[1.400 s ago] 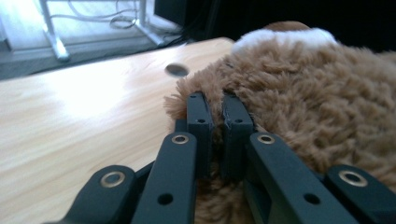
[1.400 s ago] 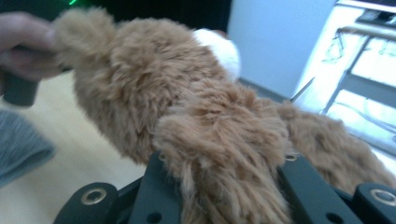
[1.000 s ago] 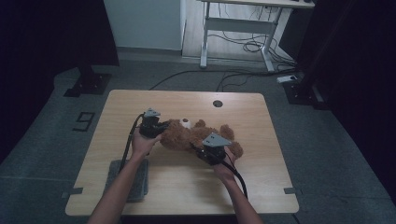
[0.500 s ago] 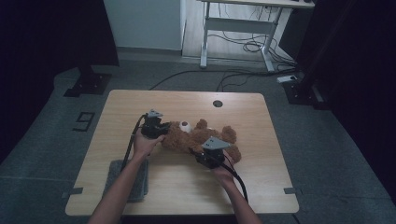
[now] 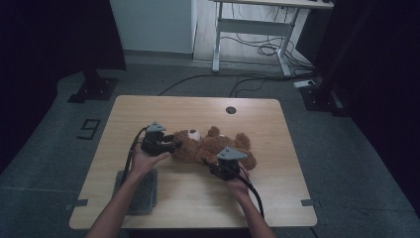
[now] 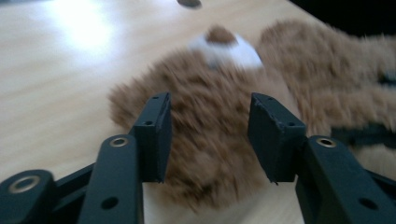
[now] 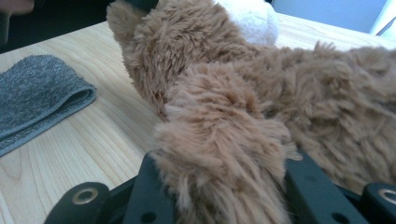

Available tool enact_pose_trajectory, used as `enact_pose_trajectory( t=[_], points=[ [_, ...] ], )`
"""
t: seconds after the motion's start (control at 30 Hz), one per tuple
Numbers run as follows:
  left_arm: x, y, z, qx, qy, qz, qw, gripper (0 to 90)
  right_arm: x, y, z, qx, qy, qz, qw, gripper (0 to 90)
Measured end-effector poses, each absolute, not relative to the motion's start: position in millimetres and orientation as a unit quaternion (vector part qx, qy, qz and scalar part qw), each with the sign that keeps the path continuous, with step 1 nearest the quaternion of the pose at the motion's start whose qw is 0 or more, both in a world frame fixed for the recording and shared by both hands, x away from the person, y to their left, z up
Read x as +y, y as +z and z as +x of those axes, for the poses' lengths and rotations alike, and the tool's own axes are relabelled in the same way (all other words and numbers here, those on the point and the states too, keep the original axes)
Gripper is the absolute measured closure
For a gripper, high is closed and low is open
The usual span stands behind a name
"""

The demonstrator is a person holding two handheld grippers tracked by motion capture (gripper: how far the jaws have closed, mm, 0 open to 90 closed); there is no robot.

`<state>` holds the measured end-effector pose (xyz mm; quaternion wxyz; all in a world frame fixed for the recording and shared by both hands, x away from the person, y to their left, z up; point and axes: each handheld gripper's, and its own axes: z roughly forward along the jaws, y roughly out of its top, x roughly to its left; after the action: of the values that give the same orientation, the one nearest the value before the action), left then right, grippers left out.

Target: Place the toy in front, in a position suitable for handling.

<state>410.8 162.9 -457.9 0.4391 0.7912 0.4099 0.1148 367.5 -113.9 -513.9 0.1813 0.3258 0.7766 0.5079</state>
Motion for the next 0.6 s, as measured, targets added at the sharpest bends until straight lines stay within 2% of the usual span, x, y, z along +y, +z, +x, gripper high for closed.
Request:
enact_pose_trajectory(
  t=[0.23,0.3,0.37,0.4,0.43,0.53,0.57,0.6],
  points=[
    [160.6,-475.5,405.1,0.412,0.095,0.791,0.441,47.0,-120.4,-517.9,364.9,0.778,0.511,0.324,0.168,70.8],
    [161.1,-476.4,403.2,0.411,0.096,0.792,0.44,48.2,-121.1,-518.9,364.1,0.779,0.512,0.323,0.166,70.7],
    [160.3,-477.8,399.9,0.412,0.108,0.792,0.437,53.6,-122.7,-519.0,363.8,0.782,0.512,0.32,0.156,68.7],
    [159.7,-478.9,397.3,0.413,0.119,0.788,0.44,57.6,-123.2,-518.2,363.2,0.782,0.512,0.321,0.151,66.2],
    [157.3,-481.5,391.9,0.413,0.135,0.785,0.443,65.5,-124.2,-514.6,360.8,0.775,0.519,0.334,0.136,59.0],
    [155.9,-483.6,387.5,0.412,0.147,0.783,0.443,72.3,-131.0,-501.9,353.8,0.769,0.523,0.34,0.135,47.3],
    [155.9,-483.6,387.5,0.412,0.147,0.783,0.443,73.6,-131.0,-501.9,353.8,0.769,0.523,0.34,0.135,47.3],
    [156.2,-484.2,386.8,0.413,0.144,0.782,0.444,74.7,-140.9,-490.3,347.3,0.76,0.523,0.351,0.159,40.4]
  ],
)
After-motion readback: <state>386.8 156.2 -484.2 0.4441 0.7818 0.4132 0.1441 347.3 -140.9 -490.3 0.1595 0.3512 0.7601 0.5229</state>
